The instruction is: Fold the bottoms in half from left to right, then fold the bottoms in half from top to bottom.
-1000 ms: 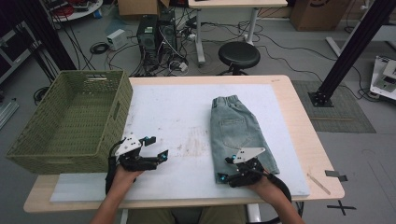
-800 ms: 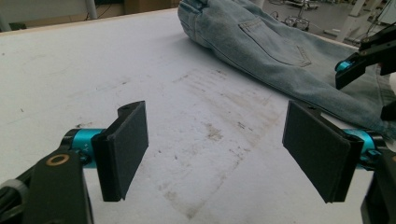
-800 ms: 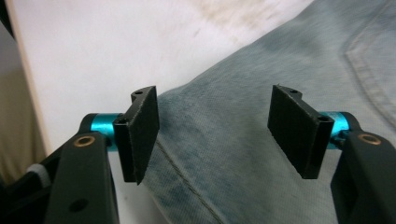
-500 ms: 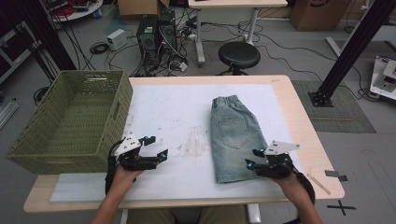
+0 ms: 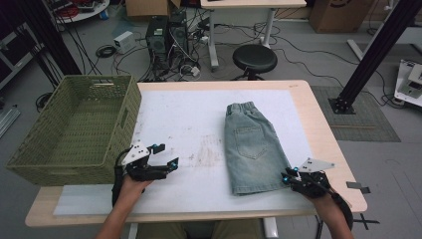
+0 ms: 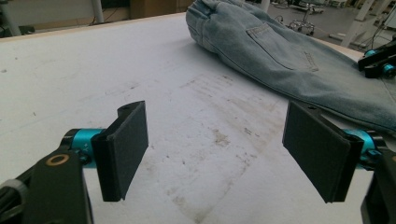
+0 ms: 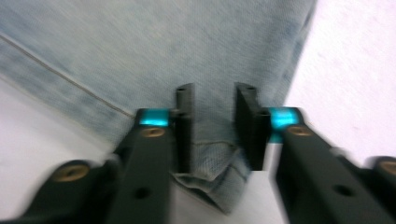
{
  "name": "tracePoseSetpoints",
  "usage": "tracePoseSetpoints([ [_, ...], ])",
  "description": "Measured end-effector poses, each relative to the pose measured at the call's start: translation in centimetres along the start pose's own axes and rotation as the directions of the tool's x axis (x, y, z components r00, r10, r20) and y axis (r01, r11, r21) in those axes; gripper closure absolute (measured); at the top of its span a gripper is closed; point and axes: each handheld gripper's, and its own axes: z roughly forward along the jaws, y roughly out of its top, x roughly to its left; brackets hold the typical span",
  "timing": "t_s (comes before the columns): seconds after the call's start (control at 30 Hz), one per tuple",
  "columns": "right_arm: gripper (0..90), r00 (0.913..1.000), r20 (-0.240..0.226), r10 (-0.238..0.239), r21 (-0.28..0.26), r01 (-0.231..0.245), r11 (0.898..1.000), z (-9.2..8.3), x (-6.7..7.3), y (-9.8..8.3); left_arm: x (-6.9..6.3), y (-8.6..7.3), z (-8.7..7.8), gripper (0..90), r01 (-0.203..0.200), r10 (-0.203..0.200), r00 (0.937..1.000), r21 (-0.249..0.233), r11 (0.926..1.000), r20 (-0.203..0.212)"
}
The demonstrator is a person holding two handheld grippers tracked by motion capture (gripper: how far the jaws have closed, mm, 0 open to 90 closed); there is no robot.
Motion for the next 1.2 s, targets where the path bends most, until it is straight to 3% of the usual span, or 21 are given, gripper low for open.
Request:
tracePoseSetpoints([
  [0.07, 53.7, 0.9988, -0.035, 0.036, -0.053, -0.037, 0.998, -0.4, 0.1, 0.2, 0.0, 0.0, 0.1, 22.5, 0.003, -0.003, 1.0000, -0.003, 1.0000, 0.002],
  [0.2, 40.9, 0.9978, -0.030, 0.060, -0.168, -0.064, 0.984, -1.2, 0.1, 1.4, 0.1, 0.2, 0.3, 22.1, 0.016, -0.016, 0.9999, -0.007, 0.9999, 0.001],
  [0.27, 37.8, 0.9974, -0.024, 0.068, -0.189, -0.071, 0.979, -1.0, -0.1, 2.0, 0.2, 0.4, 0.4, 22.0, 0.025, -0.026, 0.9997, -0.014, 0.9996, -0.003],
  [0.4, 21.5, 0.9958, 0.024, 0.088, -0.178, -0.083, 0.981, -0.2, -0.6, 3.1, 0.3, 1.1, 0.5, 22.0, 0.034, -0.035, 0.9993, -0.054, 0.9980, -0.012],
  [0.57, 21.1, 0.9951, 0.040, 0.090, -0.173, -0.082, 0.982, 0.5, -0.9, 4.1, 0.6, 2.1, 0.8, 21.9, 0.038, -0.038, 0.9992, -0.056, 0.9978, -0.009],
  [1.0, 21.1, 0.9969, 0.005, 0.079, -0.188, -0.076, 0.979, 0.5, -1.1, 4.3, 0.4, 2.4, 1.2, 21.9, 0.046, -0.046, 0.9989, -0.044, 0.9980, 0.004],
  [1.2, 21.1, 0.9969, 0.003, 0.078, -0.183, -0.077, 0.980, 0.7, -1.2, 4.6, 0.1, 3.5, 2.2, 21.8, 0.057, -0.056, 0.9979, -0.034, 0.9978, 0.032],
])
